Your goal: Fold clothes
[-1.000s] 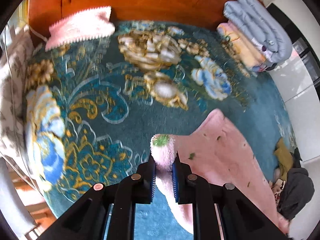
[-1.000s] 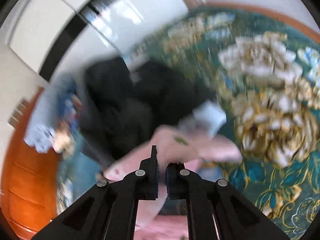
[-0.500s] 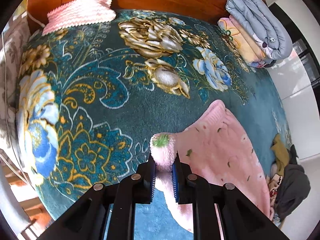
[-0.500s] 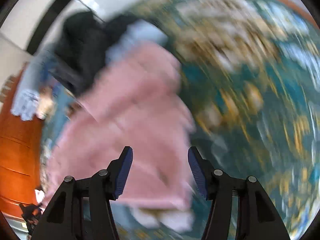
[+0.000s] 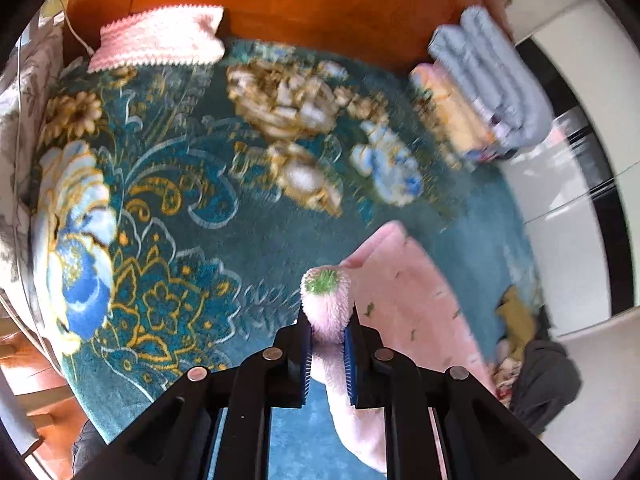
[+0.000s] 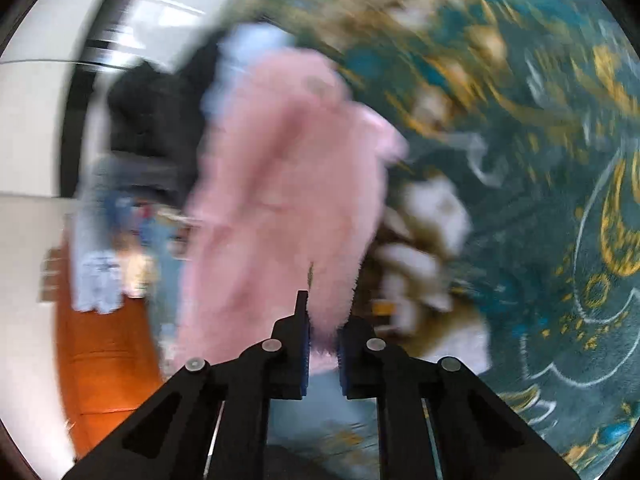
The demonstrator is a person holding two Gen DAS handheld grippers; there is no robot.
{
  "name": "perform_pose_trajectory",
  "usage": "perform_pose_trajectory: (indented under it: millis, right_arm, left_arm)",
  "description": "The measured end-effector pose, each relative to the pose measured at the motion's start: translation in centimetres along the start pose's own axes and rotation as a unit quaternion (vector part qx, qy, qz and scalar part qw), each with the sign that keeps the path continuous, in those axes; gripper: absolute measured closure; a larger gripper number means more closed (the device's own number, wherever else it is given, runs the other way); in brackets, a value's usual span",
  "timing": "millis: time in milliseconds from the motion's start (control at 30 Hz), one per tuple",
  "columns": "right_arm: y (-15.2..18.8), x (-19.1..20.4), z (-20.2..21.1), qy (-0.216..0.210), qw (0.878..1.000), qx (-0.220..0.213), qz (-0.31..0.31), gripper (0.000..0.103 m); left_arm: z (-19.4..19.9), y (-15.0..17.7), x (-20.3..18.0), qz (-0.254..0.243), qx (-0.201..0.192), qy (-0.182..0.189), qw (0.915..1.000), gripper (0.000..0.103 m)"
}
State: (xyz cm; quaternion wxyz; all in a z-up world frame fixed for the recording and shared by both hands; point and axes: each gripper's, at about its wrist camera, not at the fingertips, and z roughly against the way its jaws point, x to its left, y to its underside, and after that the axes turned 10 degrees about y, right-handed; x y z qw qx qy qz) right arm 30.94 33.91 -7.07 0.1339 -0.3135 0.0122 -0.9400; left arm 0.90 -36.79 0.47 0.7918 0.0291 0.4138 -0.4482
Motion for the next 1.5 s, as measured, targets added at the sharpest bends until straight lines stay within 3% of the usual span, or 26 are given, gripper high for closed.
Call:
perform_pose_trajectory:
  millis: [133, 300, 400, 567, 633, 767, 800, 833, 900, 1300, 1367, 1400, 1433, 1467, 1500]
  right_arm:
    - [-1.3, 2.1, 11.0, -0.082, 0.993, -0.082, 0.026, 0.093]
    - [-4.1, 1.5, 19.5, -0.082, 0.984, -0.16, 0.006, 0.093]
    - [-7.2, 1.8, 18.3, -0.012, 0.986, -0.166, 0.001, 0.093]
    - [-12.9, 1.9, 5.6, 0.099, 0.992, -0.079, -0.014, 0.093]
    - [-14.1, 1.8, 1.7, 0.119, 0.991, -0.056, -0.011, 0.093]
    - [-16.0, 2.4, -3.4, 0.101, 0.994, -0.045, -0.014, 0.088]
    - [-16.1, 2.7, -3.5, 0.093, 0.995, -0.044, -0.01, 0.084]
    - [-16.1, 2.9, -3.2, 0.076, 0.996, -0.043, -0.002, 0.071]
    - [-16.0, 3.1, -2.6, 0.044, 0.998, -0.04, 0.014, 0.053]
    - [-9.5, -10.1, 1.2, 0.085, 0.993, -0.043, -0.063, 0.052]
    - [-9.4, -9.2, 0.4, 0.095, 0.992, -0.04, -0.077, 0.052]
    - [-9.3, -8.8, 0.1, 0.1, 0.991, -0.039, -0.084, 0.054]
    - [-9.3, -8.4, -0.3, 0.105, 0.989, -0.037, -0.092, 0.066]
    - [-9.2, -8.0, -0.7, 0.111, 0.988, -0.036, -0.099, 0.079]
    - [-9.1, -7.6, -1.0, 0.116, 0.987, -0.034, -0.106, 0.1]
  left_arm:
    - [2.9, -1.5, -1.4, -0.014, -0.02, 0.044, 0.9987, 0.089]
    - [2.6, -3.1, -1.8, -0.025, -0.023, 0.023, 0.9992, 0.089]
    - [-0.1, -3.2, -1.1, -0.018, -0.005, -0.014, 0.9997, 0.089]
    - [-4.5, -2.4, 1.2, 0.026, 0.019, -0.073, 0.9968, 0.089]
    - [-5.1, -2.1, 1.5, 0.032, 0.018, -0.082, 0.9959, 0.089]
    - [-6.1, -2.4, 1.2, 0.022, 0.022, -0.097, 0.9948, 0.089]
    - [-6.2, -2.5, 1.1, 0.02, 0.024, -0.1, 0.9946, 0.089]
    - [-6.4, -2.6, 1.1, 0.018, 0.025, -0.101, 0.9944, 0.089]
    - [-6.7, -2.5, 1.0, 0.016, 0.026, -0.102, 0.9943, 0.088]
    - [-6.6, -1.3, 1.6, 0.035, 0.036, -0.086, 0.9951, 0.088]
    - [-6.0, -1.0, 1.2, 0.028, 0.038, -0.082, 0.9955, 0.088]
    - [-5.8, -0.8, 1.1, 0.024, 0.039, -0.081, 0.9957, 0.088]
    - [-5.6, -0.7, 0.9, 0.022, 0.042, -0.078, 0.9958, 0.088]
    - [-5.4, -0.5, 0.9, 0.024, 0.048, -0.069, 0.9962, 0.088]
    - [-5.1, -0.3, 0.9, 0.026, 0.054, -0.059, 0.9964, 0.088]
